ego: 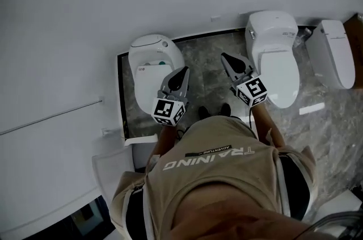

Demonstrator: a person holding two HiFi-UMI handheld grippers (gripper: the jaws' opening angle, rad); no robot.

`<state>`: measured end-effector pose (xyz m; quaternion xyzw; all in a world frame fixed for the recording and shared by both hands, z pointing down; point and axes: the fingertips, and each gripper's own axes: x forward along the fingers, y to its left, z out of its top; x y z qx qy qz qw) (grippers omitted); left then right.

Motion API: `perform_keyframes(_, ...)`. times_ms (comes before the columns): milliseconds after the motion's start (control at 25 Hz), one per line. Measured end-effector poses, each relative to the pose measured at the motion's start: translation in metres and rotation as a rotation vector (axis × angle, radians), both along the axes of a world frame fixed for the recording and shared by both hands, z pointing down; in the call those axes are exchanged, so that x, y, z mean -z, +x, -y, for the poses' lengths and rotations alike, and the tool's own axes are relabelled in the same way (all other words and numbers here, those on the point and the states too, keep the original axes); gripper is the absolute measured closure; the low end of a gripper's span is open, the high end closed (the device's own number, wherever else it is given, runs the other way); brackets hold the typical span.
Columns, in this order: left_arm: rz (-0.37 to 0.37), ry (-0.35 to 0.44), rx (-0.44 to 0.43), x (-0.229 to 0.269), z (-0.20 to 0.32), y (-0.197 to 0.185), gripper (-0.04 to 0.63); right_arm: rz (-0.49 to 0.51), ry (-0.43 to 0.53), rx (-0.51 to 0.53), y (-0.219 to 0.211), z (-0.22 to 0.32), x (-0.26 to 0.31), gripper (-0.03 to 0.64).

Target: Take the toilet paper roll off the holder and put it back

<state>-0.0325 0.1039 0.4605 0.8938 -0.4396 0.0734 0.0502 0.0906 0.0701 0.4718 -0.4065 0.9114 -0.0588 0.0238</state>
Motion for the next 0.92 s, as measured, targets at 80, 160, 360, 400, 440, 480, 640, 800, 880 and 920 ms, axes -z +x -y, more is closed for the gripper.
perform_keyframes(80,-0.013,0.000,0.011,-0.002,-0.004,-0.011,0.595,-0.002,0.008,-0.007,-0.010,-0.006,0.004,0.604)
perform_keyframes(160,-0.033,-0.001,0.020,-0.004,-0.006,-0.018,0.595,-0.022,0.016,0.004,-0.019,-0.013,0.008,0.604)
perform_keyframes(360,-0.040,0.047,-0.008,0.009,-0.006,-0.021,0.595,-0.053,0.028,0.005,-0.032,-0.028,0.018,0.604)
perform_keyframes(400,-0.041,0.057,-0.009,0.011,-0.006,-0.023,0.595,-0.064,0.033,-0.002,-0.033,-0.030,0.019,0.604)
perform_keyframes(440,-0.044,0.063,-0.012,0.011,-0.005,-0.024,0.595,-0.078,0.042,-0.015,-0.033,-0.030,0.021,0.604)
perform_keyframes(480,-0.047,0.063,-0.017,0.009,-0.005,-0.025,0.595,-0.091,0.054,-0.032,-0.034,-0.030,0.023,0.604)
perform_keyframes(640,-0.041,0.055,-0.032,-0.003,-0.008,-0.029,0.595,-0.118,0.075,-0.084,-0.033,-0.038,0.028,0.604)
perform_keyframes(800,-0.047,0.056,-0.036,0.002,-0.005,-0.035,0.595,-0.107,0.059,-0.114,-0.030,-0.044,0.031,0.604)
perform_keyframes(880,-0.043,0.064,-0.053,0.009,-0.002,-0.038,0.595,-0.093,0.053,-0.121,-0.032,-0.044,0.035,0.604)
perform_keyframes(920,-0.038,0.068,-0.062,0.013,-0.001,-0.039,0.595,-0.087,0.051,-0.122,-0.033,-0.043,0.037,0.604)
